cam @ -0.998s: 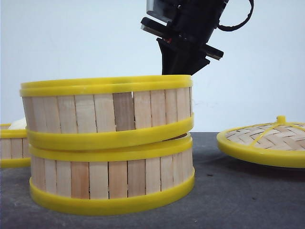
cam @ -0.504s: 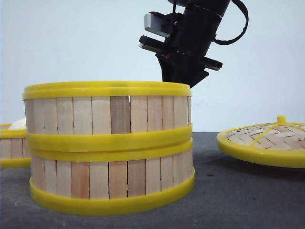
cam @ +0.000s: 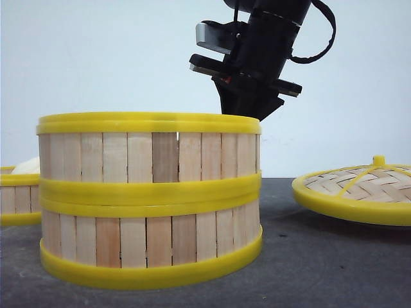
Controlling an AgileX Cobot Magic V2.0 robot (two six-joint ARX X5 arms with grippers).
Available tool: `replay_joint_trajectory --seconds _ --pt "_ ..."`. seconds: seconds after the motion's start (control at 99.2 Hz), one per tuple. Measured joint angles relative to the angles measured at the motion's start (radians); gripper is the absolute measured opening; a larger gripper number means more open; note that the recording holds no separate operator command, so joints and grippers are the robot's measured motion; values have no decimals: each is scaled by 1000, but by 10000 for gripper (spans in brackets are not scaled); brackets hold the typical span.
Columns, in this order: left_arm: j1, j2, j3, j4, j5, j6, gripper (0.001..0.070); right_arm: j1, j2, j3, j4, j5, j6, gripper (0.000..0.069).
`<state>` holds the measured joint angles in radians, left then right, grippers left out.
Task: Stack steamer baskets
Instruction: 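Lower the basket onto the front basket and open the right gripper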
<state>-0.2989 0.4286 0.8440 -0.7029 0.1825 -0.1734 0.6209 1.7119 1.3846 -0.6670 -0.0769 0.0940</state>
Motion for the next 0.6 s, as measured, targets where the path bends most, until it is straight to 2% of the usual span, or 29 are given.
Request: replay_joint_trajectory --seconds 0.091,0.171,0.333,0.454,0.605 --pt "0 0 0 0 0 0 507 0 0 0 10 0 1 242" --pt "0 0 0 0 0 0 507 0 -2 0 31 0 1 306" --pt "0 0 0 0 0 0 507 -1 -87 -6 86 23 0 331" --pt "0 0 0 0 0 0 507 0 -245 -6 143 35 -2 332" --pt "0 0 0 1 -9 3 507 16 -446 -6 151 101 -29 332"
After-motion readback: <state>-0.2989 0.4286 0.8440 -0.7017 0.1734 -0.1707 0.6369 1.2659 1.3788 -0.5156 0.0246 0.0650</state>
